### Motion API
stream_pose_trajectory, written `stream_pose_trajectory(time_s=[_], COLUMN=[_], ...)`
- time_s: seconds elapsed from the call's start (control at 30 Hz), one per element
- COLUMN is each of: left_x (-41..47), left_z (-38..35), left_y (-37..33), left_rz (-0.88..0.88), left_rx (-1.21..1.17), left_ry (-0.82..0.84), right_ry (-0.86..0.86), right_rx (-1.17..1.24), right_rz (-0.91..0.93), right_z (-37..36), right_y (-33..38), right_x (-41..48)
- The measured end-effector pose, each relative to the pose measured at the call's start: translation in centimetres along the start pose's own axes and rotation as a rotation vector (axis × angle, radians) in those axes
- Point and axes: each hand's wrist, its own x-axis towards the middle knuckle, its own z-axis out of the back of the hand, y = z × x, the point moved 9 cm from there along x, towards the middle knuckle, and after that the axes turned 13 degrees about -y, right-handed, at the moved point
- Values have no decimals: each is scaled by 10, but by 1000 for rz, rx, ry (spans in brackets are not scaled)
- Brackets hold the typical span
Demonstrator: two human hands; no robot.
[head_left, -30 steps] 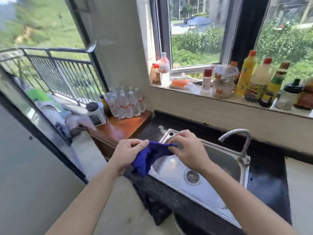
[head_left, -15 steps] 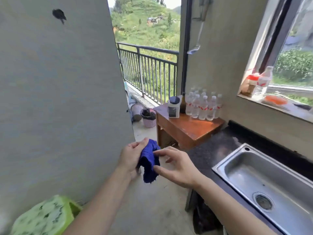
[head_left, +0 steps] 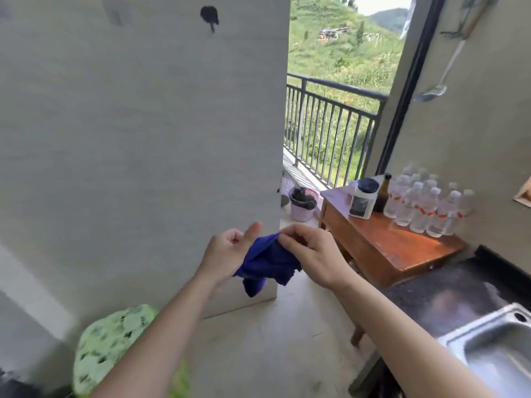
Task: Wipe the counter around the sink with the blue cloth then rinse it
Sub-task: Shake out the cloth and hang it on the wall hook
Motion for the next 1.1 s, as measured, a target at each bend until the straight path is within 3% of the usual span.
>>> stream_pose_trajectory(time_s=[0.1, 0.2, 0.27, 0.37, 0.47, 0.6, 0.73, 0.9, 1.0, 1.1], left_x=[24, 65, 97, 148, 191, 242, 275, 311, 341, 373], left_z=[-8, -5, -8, -14, -19, -20, -16, -10, 31, 69], left_y=[-15, -25, -32, -55, -84, -97, -86, -72, -74, -81], left_rz=[-98, -118, -132, -298, -389, -351, -255, -220, -193, -187], left_rx=[64, 63, 96, 388, 541, 524, 454, 418, 268, 55], left_ry=[131, -2, -69, -109, -171, -248, -148, 1, -58, -50], right_ry=[-2, 82, 156, 217, 218, 264, 293, 348, 253, 94], right_rx=[69, 117, -16, -108, 58, 123, -21, 454, 119, 181], right_rz=[-41, -37, 80, 124, 58, 42, 186, -177, 21, 14], right_z=[-7, -20, -27, -34, -39, -43, -59, -114, -128, -135], right_y=[-13, -26, -32, -48, -64, -70, -71, -65, -61, -43], right_x=[42, 84, 114, 166, 218, 277, 321, 349, 378, 400])
